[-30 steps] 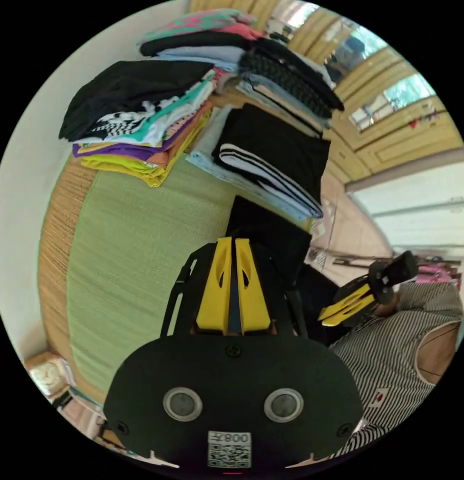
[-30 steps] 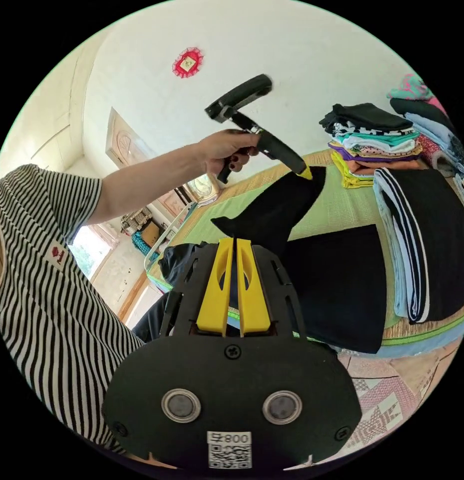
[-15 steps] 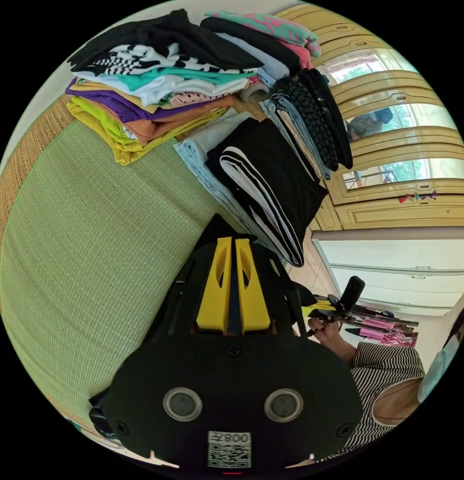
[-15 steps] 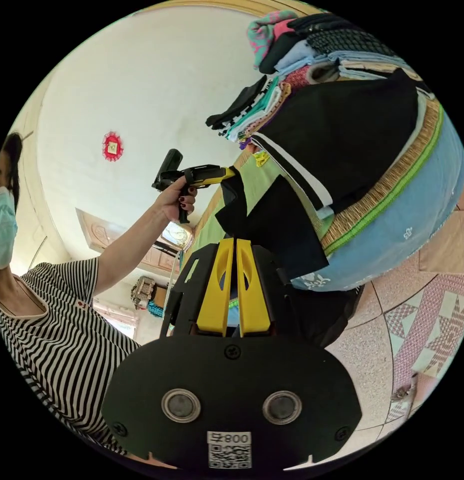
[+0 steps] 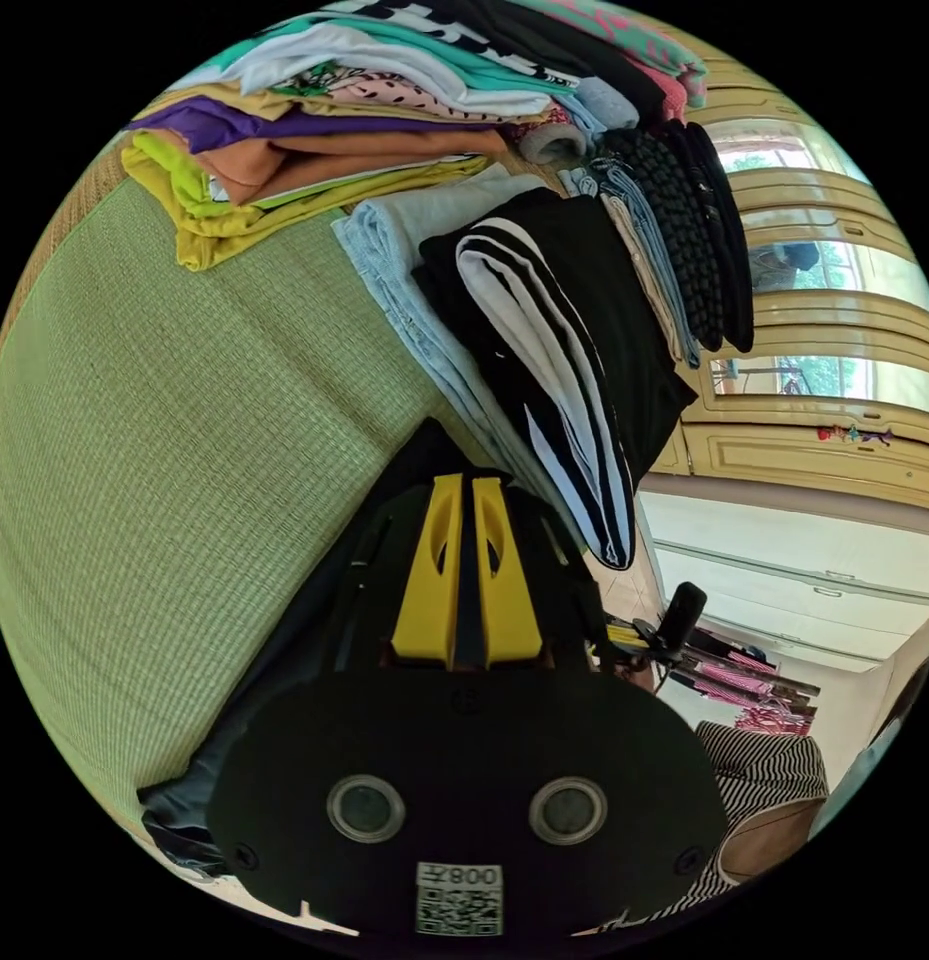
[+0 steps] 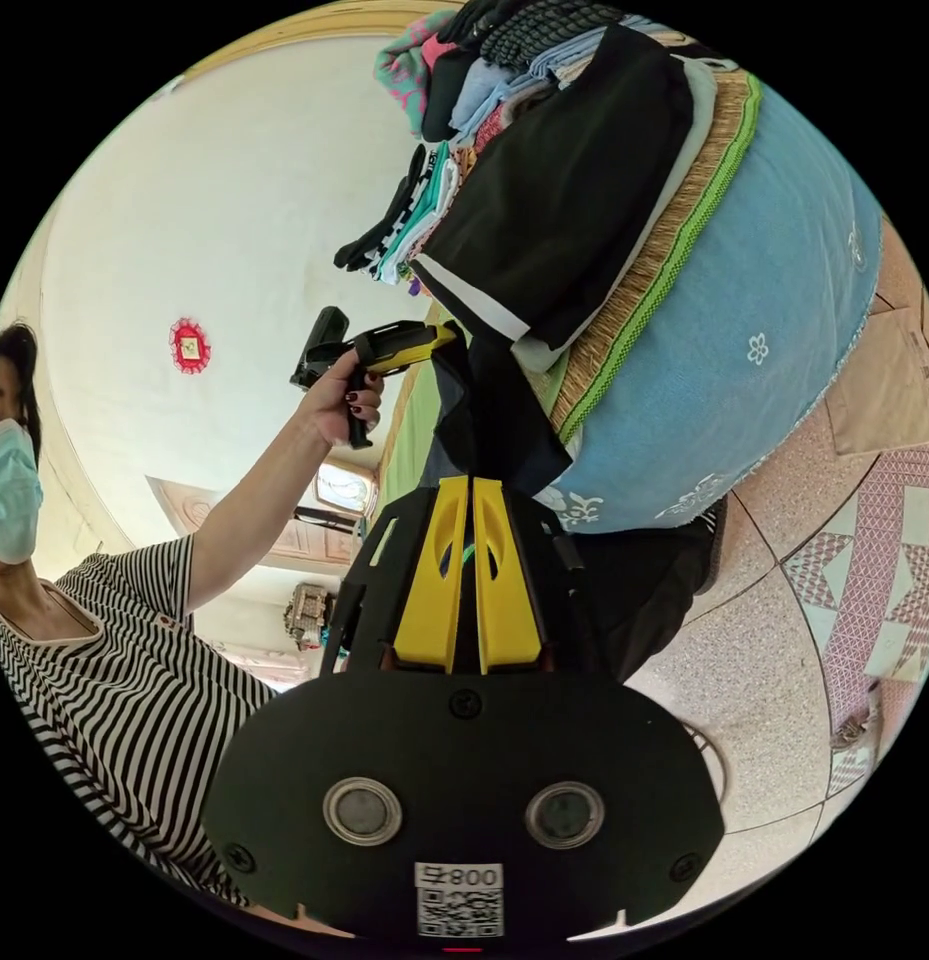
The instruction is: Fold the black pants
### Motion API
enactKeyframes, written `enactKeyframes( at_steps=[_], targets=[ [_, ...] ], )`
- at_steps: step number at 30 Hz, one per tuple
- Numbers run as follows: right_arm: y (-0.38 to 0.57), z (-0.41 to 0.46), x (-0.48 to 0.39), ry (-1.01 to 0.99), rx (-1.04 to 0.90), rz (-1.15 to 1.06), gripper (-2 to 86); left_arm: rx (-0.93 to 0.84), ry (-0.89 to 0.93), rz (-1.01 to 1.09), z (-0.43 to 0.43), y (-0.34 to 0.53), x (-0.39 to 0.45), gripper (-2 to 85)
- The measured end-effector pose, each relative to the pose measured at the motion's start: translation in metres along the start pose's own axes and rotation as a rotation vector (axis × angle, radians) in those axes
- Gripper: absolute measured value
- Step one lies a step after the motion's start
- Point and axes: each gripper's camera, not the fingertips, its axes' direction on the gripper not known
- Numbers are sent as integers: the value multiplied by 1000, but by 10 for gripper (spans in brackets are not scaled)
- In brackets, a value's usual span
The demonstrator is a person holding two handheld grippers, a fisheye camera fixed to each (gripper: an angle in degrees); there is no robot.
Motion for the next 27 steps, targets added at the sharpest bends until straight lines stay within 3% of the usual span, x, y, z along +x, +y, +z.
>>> enactKeyframes(
  at_steps=[10, 13, 17, 25, 27],
  targets=[
    [4, 5, 27, -35, -1, 47, 2, 176, 113, 101, -30, 13, -12, 62],
    [4, 6, 29, -38, -3, 50, 1, 64, 21, 142, -6, 12, -8, 64],
    [5, 8, 29, -50, -3, 54, 1, -110, -255, 196, 43, 14, 4, 46],
    [3, 5, 14, -62, 8, 33, -1, 138, -351, 278, 24, 42, 34, 22],
    [2, 8, 13, -51, -3, 39, -1, 121, -342, 273, 34, 41, 32, 25]
  ],
)
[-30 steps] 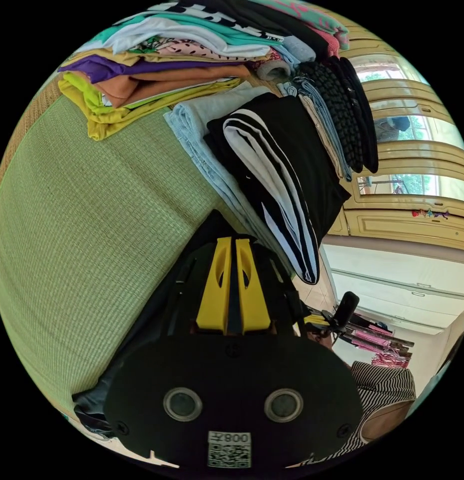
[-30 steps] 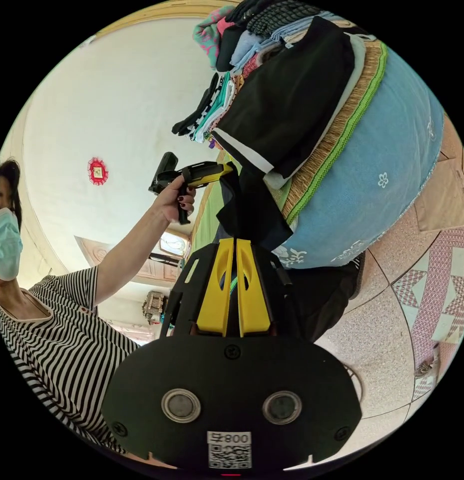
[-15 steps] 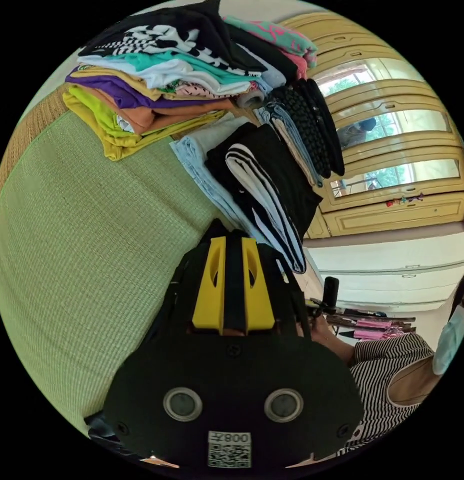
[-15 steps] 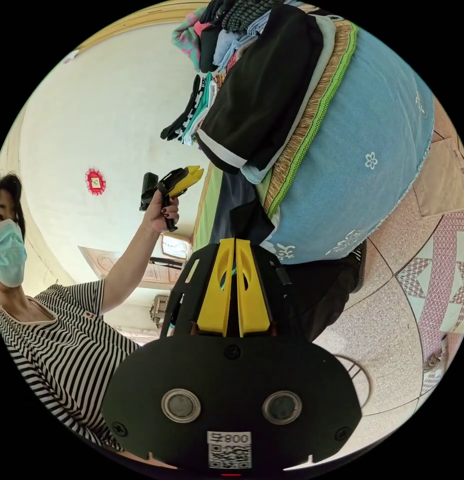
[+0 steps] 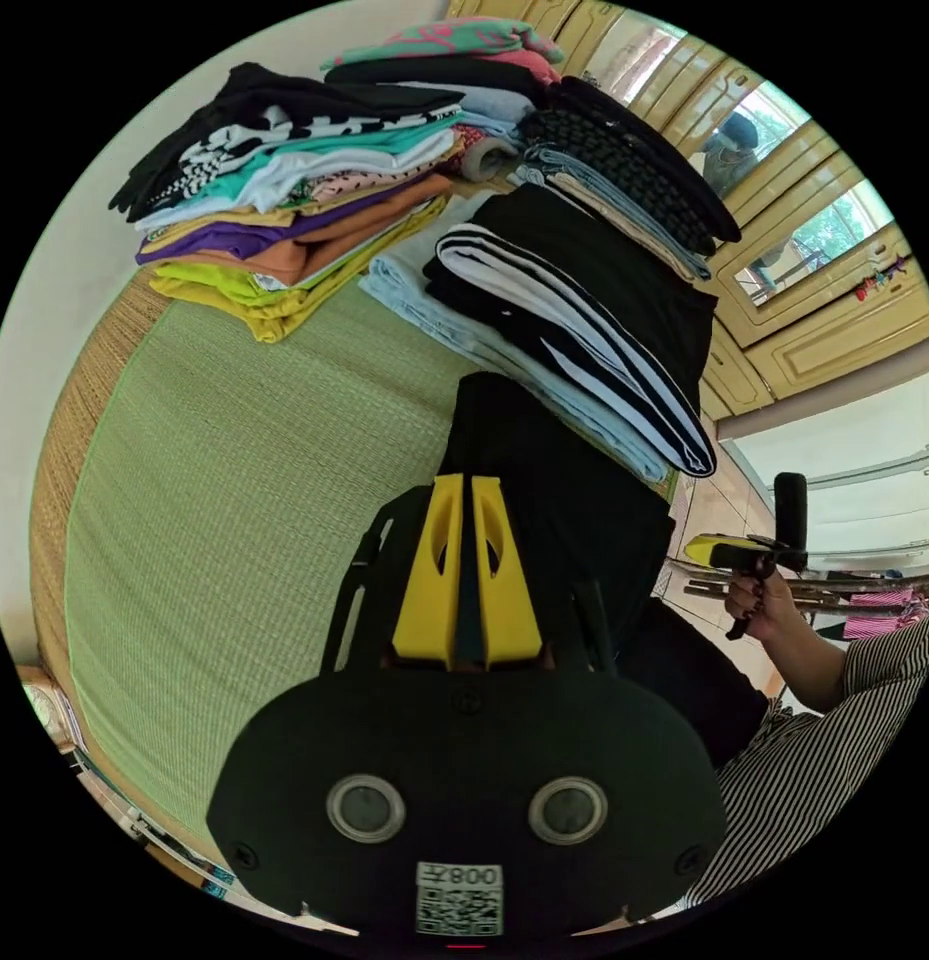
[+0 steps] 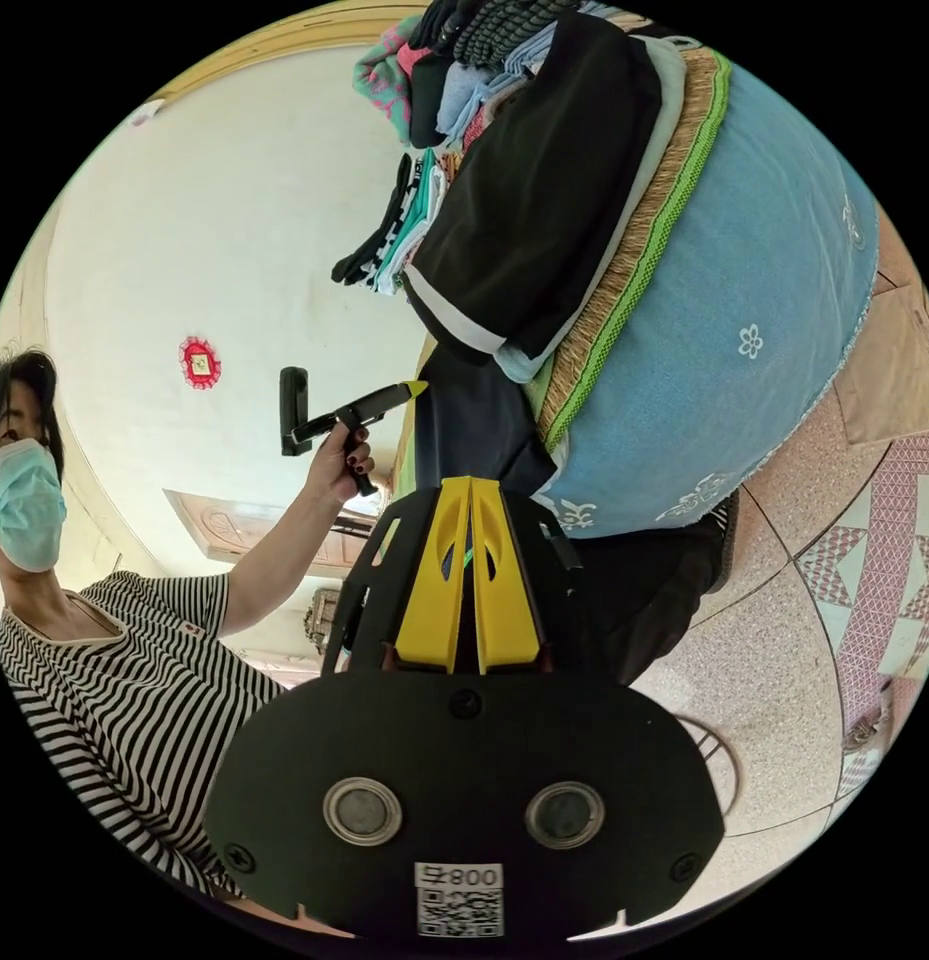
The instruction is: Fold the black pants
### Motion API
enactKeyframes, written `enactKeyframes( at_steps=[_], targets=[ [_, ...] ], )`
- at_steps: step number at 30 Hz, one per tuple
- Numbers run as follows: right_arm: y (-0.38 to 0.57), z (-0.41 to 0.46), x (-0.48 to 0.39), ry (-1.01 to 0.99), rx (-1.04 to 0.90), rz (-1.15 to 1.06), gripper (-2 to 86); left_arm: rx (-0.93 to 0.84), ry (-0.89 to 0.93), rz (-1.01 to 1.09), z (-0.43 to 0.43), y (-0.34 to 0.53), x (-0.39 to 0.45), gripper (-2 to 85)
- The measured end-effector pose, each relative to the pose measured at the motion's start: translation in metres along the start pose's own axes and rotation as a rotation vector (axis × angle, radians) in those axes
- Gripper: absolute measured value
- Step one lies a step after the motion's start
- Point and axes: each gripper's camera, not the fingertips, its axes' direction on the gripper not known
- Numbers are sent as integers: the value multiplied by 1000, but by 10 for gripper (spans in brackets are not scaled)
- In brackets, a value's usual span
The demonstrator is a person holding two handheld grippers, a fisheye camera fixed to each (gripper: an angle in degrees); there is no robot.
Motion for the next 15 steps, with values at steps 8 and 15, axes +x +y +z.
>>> enactKeyframes(
  at_steps=[8, 15],
  targets=[
    [4, 9, -24, 91, -31, -12, -1, -59, -35, -10, 49, -1, 9, 61],
    [-18, 41, -103, 404, -137, -276, -1, 96, 34, -44, 44, 48, 18, 62]
  ],
)
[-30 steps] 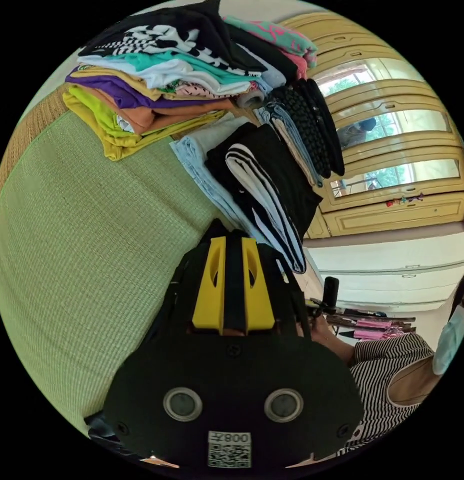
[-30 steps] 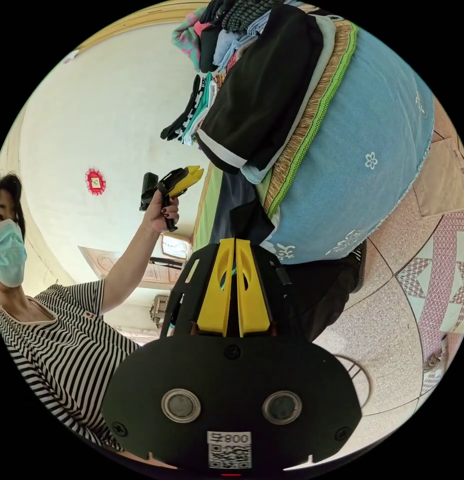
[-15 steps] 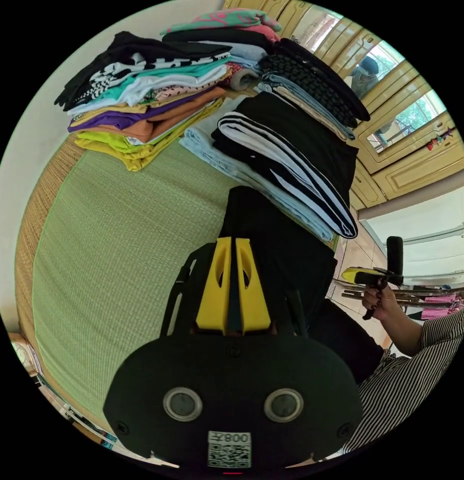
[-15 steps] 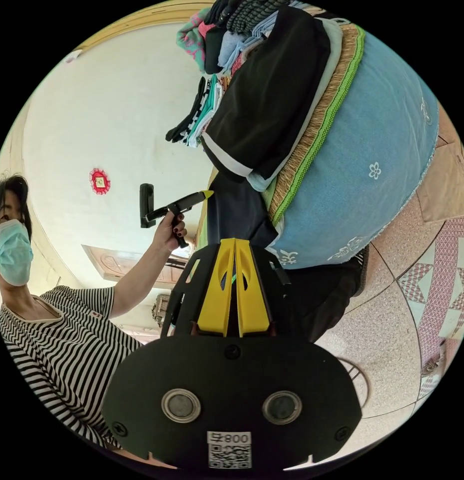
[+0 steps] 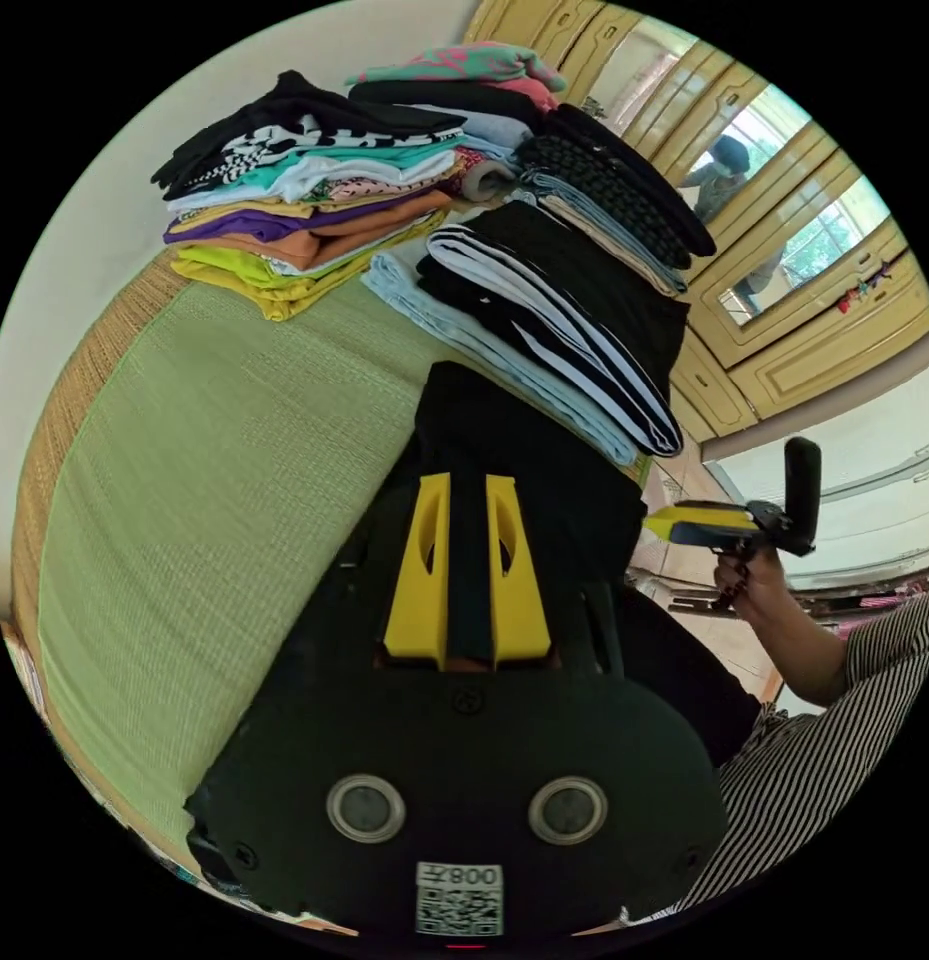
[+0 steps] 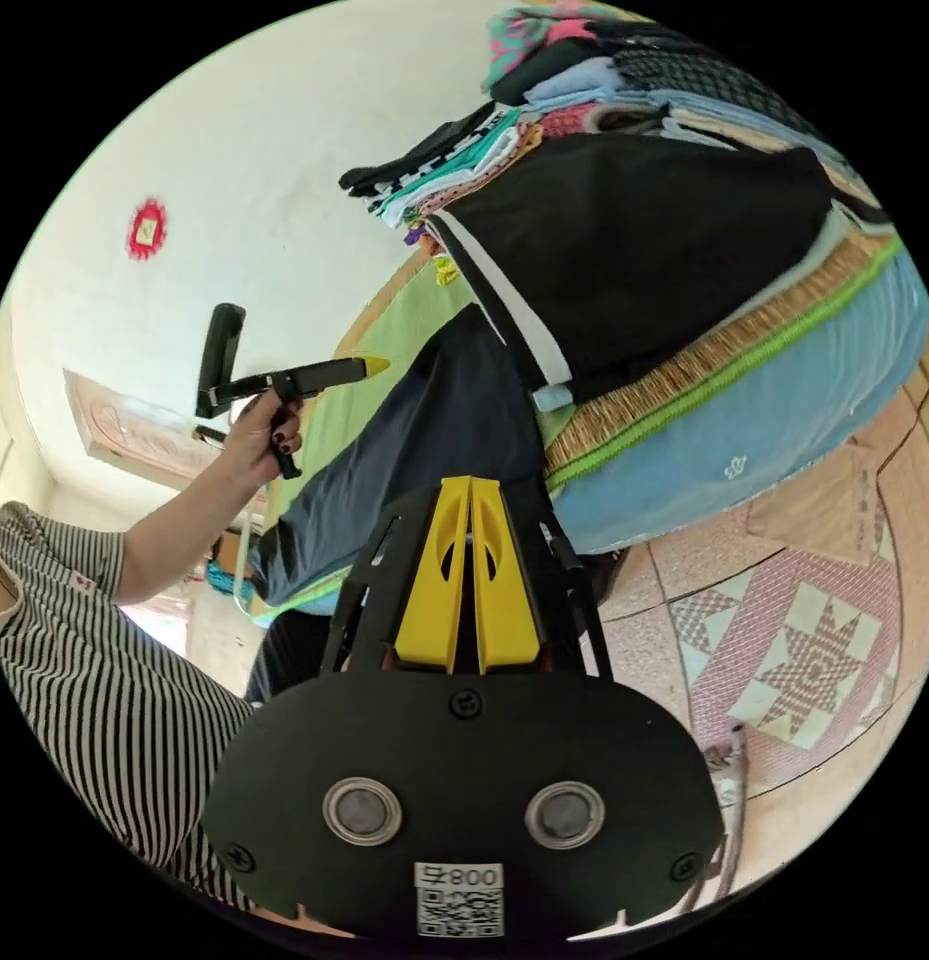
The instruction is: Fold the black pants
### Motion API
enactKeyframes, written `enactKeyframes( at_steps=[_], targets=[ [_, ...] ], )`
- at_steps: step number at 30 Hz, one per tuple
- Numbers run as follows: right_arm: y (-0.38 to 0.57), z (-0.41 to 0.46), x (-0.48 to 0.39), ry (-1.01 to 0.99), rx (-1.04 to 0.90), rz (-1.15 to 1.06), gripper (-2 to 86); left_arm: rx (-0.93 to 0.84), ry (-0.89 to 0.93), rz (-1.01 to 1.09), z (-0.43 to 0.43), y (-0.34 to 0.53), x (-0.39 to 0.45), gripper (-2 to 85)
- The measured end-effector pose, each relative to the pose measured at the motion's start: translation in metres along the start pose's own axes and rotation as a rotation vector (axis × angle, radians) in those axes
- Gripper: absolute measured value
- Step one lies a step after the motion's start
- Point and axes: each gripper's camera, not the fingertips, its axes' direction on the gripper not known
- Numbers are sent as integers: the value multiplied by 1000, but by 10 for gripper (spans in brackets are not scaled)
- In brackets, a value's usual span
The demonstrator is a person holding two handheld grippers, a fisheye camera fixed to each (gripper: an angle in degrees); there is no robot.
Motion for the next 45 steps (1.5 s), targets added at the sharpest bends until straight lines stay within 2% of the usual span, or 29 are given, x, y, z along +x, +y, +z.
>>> enactKeyframes(
  at_steps=[2, 5, 7, 13, 18, 21, 25, 33, 41, 45],
  targets=[
    [-12, 5, -19, 80, -34, -65, 0, -67, 94, 38, 24, 28, 14, 49],
    [-23, 16, -46, 253, -121, -140, 0, -193, 78, 79, 65, 60, 31, 30],
    [-25, 23, -60, 312, -194, -172, 0, -128, 75, 65, 68, 73, 32, 15],
    [-25, 16, -85, 334, -270, -181, 0, -163, 160, 52, 95, 95, 23, 7],
    [-31, -2, -98, 356, -236, -154, 0, -121, 202, 69, 109, 109, 20, 22],
    [-35, -14, -96, 307, -208, -84, 1, -117, 209, 160, 124, 110, 33, 41],
    [-34, -35, -83, 213, -134, 59, 4, -134, 36, 312, 153, 122, 50, 27],
    [-25, -66, -51, -153, 22, 323, 18, -83, 33, 292, 171, 161, 32, 7],
    [-33, -94, -69, -183, 89, 380, 9, -149, 72, 251, 232, 213, -3, 14],
    [-54, -122, -115, -110, 108, 263, 2, -109, 95, 239, 239, 240, -18, 18]
  ],
)
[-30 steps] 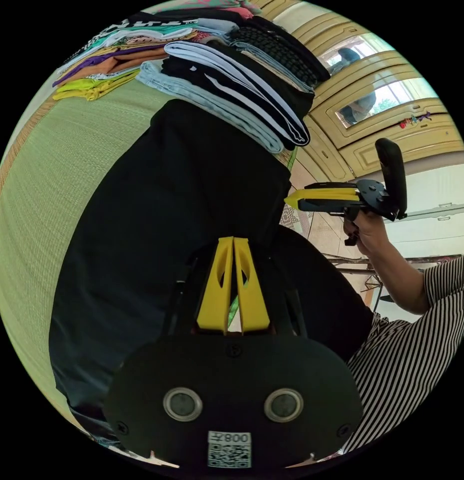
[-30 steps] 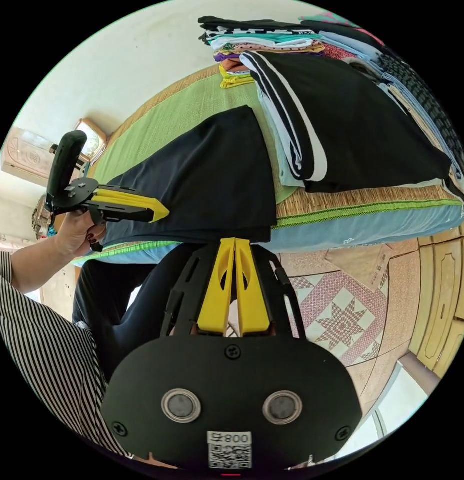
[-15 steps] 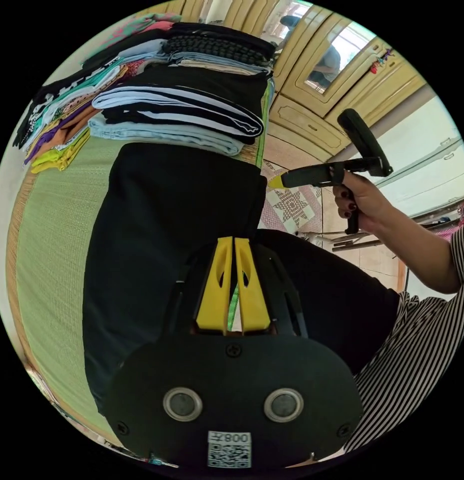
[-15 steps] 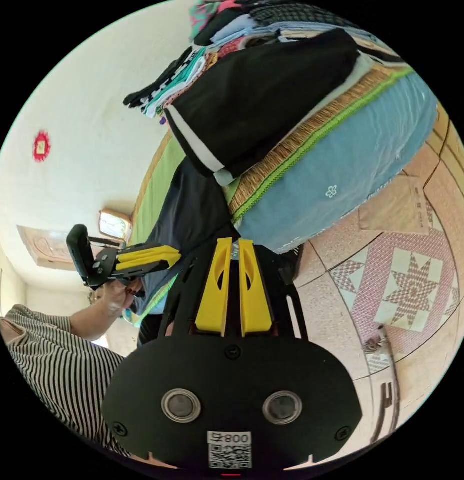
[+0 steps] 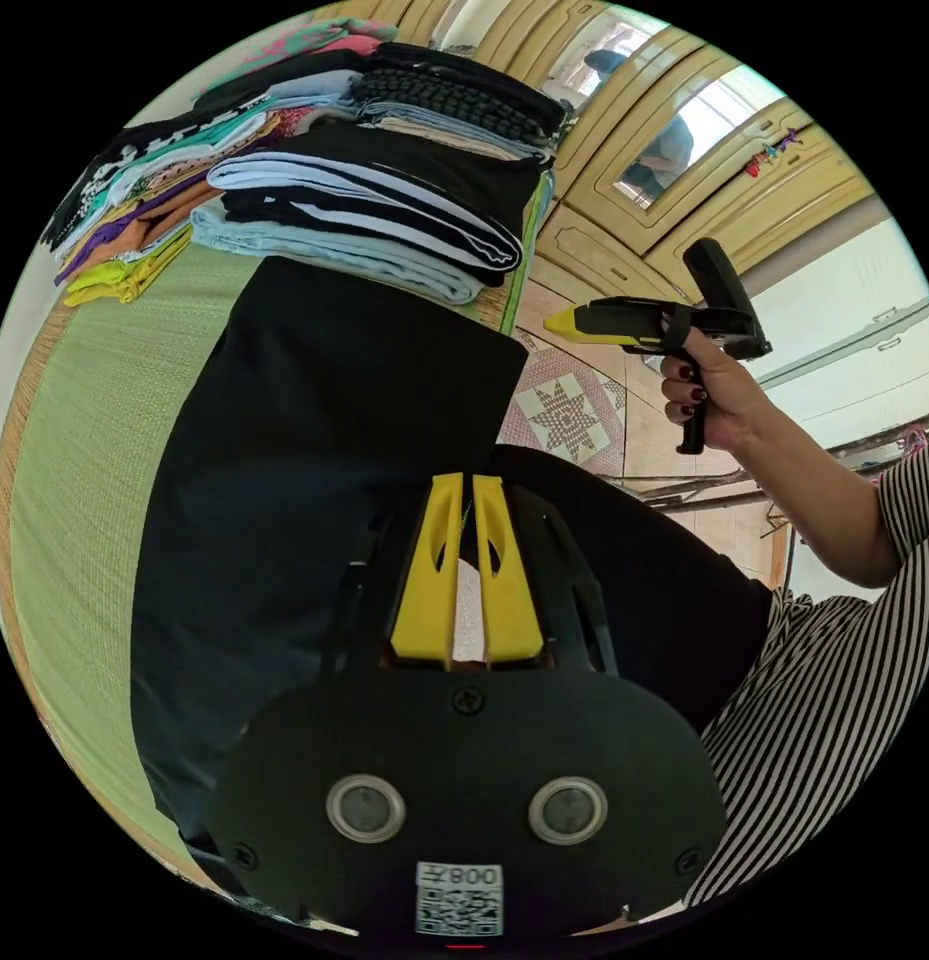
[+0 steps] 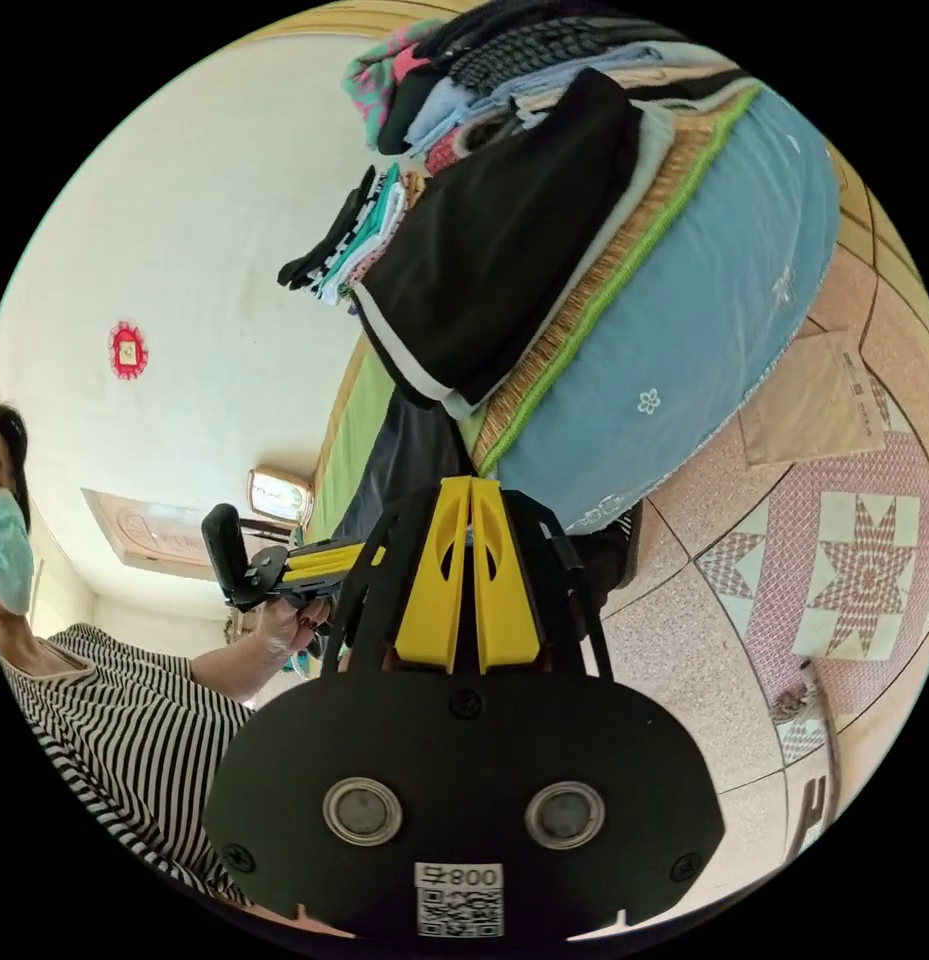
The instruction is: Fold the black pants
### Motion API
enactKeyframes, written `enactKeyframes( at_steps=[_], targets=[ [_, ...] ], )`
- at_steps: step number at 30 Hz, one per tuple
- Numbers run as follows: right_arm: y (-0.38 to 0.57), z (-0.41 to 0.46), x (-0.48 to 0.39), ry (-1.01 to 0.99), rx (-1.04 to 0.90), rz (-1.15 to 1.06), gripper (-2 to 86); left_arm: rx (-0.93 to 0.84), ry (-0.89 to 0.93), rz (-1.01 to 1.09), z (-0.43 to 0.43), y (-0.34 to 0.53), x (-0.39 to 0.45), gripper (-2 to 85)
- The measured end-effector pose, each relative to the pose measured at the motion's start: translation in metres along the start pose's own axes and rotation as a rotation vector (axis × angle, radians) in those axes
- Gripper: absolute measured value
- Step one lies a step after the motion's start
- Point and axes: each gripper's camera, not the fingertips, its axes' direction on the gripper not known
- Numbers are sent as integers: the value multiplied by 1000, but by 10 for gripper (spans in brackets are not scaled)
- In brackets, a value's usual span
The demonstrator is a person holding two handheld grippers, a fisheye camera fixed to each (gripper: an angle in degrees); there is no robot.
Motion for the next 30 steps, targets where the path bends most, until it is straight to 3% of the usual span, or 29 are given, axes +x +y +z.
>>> enactKeyframes(
  at_steps=[6, 16, 23, 30],
  targets=[
    [-20, 34, -132, 40, -159, -366, 1, 118, 55, -183, -2, 100, -35, 20],
    [1, 203, -357, -127, -598, -896, 14, 299, -148, -881, -27, 393, -168, 46],
    [7, 294, -474, -115, -713, -1056, 64, 276, -340, -1309, 4, 584, -222, 38],
    [10, 381, -558, -100, -820, -1065, 83, 474, -422, -1398, 3, 696, -225, 57]
  ],
)
